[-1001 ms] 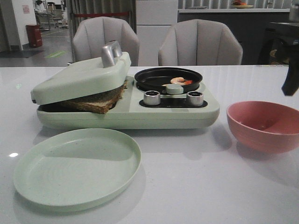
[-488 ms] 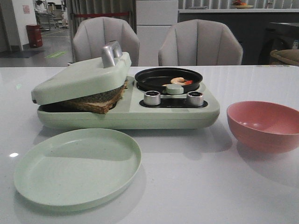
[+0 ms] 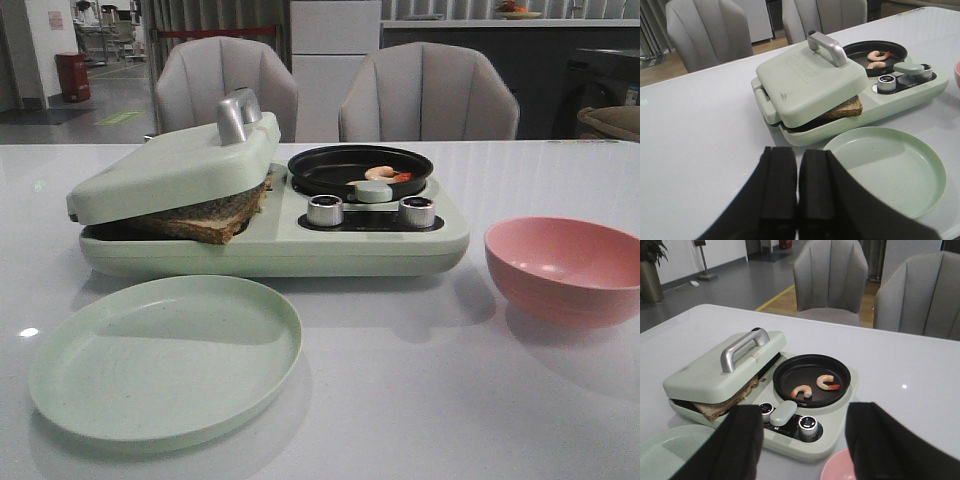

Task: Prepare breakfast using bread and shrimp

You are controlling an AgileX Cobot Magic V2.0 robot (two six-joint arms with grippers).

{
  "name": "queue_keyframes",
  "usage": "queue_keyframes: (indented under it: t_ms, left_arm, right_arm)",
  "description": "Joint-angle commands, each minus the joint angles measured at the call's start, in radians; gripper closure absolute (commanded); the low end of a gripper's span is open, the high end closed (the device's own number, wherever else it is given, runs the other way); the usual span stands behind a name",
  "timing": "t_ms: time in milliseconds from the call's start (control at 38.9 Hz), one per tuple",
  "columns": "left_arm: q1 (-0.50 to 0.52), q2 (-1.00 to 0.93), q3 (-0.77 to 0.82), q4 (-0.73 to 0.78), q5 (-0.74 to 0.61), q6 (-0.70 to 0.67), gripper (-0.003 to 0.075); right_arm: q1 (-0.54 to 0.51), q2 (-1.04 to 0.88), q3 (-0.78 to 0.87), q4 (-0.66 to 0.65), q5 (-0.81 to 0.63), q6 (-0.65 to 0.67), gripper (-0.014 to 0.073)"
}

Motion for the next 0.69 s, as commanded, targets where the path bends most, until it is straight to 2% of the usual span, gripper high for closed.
queue_keyframes:
  t_ms: [0,257,488,539,668]
  left_arm:
    - [-0.008,0.010,-0.026,-0.008,-0.076,-0.012,0.0606]
    - [-0.008,0.010,-0.026,-0.008,-0.076,-0.012,0.0606]
    - [-0.008,0.010,-0.026,-0.008,-0.076,-0.012,0.0606]
    - [-0.008,0.010,-0.026,-0.008,-0.076,-0.012,0.0606]
    - [-0.008,0.010,-0.026,-0.008,-0.076,-0.012,0.0606]
  right_arm:
    - [0.002,-0.122,0.054,-0.004,-0.078,-0.013,0.0115]
    - [0.002,-0.407,0.260,-0.005,-0.045,-0.013,0.0115]
    - [0.002,-0.442,0.357,-0.005,-0.125,-0.013,0.0131]
    - [0.002,-0.442,0.358,-0.005,-0.140,-0.013,0.0179]
    - [0.002,-0.442,0.358,-0.005,-0.129,-0.013,0.0449]
